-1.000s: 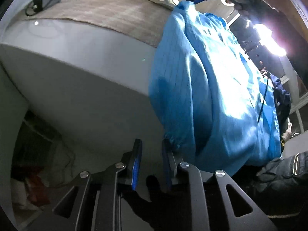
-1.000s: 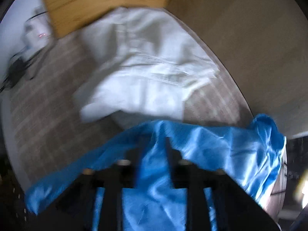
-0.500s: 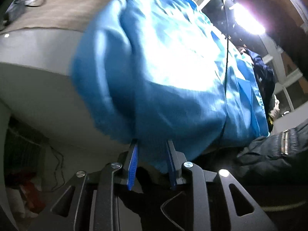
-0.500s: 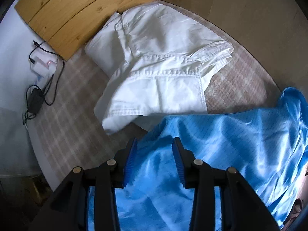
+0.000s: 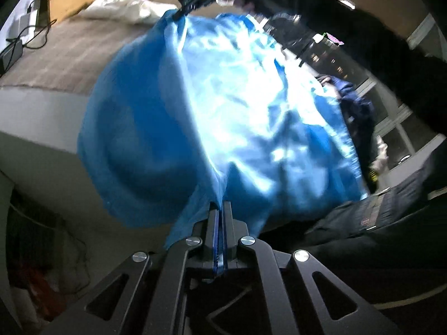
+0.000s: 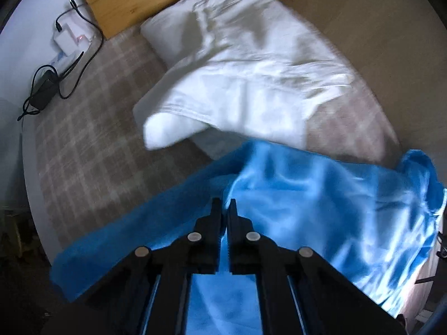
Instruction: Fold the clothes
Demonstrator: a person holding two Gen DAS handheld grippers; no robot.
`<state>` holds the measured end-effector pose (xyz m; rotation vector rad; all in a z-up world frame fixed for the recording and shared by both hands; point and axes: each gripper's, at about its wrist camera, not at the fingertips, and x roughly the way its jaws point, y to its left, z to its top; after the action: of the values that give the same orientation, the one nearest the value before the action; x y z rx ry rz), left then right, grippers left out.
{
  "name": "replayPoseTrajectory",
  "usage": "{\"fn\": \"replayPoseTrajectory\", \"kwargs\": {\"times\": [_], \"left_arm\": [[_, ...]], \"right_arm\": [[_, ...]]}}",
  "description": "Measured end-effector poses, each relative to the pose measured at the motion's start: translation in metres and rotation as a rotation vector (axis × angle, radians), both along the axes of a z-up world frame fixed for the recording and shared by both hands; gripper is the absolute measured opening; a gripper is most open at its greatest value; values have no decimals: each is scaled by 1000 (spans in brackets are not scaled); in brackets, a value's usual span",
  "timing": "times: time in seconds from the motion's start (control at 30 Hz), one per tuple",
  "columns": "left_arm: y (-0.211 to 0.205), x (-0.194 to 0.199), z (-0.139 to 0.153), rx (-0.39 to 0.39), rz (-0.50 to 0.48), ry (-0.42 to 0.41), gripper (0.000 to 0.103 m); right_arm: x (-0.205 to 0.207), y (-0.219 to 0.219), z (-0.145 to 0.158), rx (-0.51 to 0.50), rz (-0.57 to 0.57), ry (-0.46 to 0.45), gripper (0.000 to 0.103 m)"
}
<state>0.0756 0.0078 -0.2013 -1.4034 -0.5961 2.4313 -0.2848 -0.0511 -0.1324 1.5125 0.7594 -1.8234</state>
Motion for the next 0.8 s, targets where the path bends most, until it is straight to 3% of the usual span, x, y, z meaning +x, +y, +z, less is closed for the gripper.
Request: {"fn": "replayPoseTrajectory", "kwargs": {"times": [0.1, 0.17, 0.37, 0.47, 0.5, 0.57, 0.63, 0.77, 0.8], "left_arm": [[0, 12, 15, 3, -25, 31, 15], [1, 20, 25, 4, -42, 52, 19], [-37, 16, -2, -123, 50, -62, 20], [-56, 19, -11, -130, 74, -84, 40], [-59, 18, -18, -115, 81, -109, 41], [-55, 12, -32, -72, 65, -133, 41], [-47, 5, -40, -90, 42, -137, 41], [-38, -7, -48, -49, 7, -108, 37], [-36, -10, -49, -24, 4, -95, 19]], "right_arm": [[-5, 14, 1, 7, -13, 15, 3], [-8, 24, 2, 12, -21, 26, 3], [-18, 52, 4, 27, -47, 56, 3], [-19, 55, 4, 25, -45, 67, 3], [-19, 55, 3, 23, -43, 69, 3], [-18, 53, 3, 21, -42, 70, 3], [-16, 51, 3, 22, -44, 68, 3], [-14, 48, 3, 29, -43, 64, 3], [-14, 48, 4, 27, -46, 63, 3]]}}
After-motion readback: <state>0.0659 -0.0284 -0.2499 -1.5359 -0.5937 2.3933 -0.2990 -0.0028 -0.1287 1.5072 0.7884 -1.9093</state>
